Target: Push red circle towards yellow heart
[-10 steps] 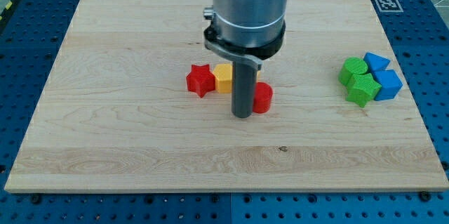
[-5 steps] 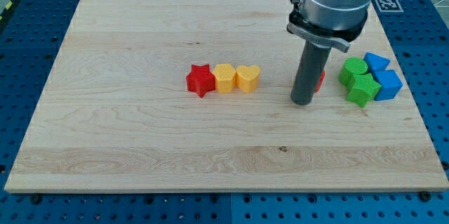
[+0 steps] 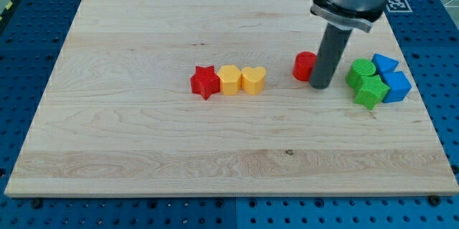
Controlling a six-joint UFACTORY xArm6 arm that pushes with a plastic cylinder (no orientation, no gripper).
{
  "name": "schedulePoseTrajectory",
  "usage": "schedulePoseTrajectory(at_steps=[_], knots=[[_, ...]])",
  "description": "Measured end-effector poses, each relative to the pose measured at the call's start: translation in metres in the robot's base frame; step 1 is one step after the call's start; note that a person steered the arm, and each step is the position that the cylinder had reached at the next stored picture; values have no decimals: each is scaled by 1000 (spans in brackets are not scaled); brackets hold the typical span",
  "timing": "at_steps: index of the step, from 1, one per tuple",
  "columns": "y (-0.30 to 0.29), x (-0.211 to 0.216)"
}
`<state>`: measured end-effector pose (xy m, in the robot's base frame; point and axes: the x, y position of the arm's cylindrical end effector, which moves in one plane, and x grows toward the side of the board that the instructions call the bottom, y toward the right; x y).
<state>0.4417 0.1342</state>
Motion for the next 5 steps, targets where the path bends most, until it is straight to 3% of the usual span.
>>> schedulePoseTrajectory(at_steps=[1,4,5], knots=[[-25,-26],[-18,-103],[-51,-100]])
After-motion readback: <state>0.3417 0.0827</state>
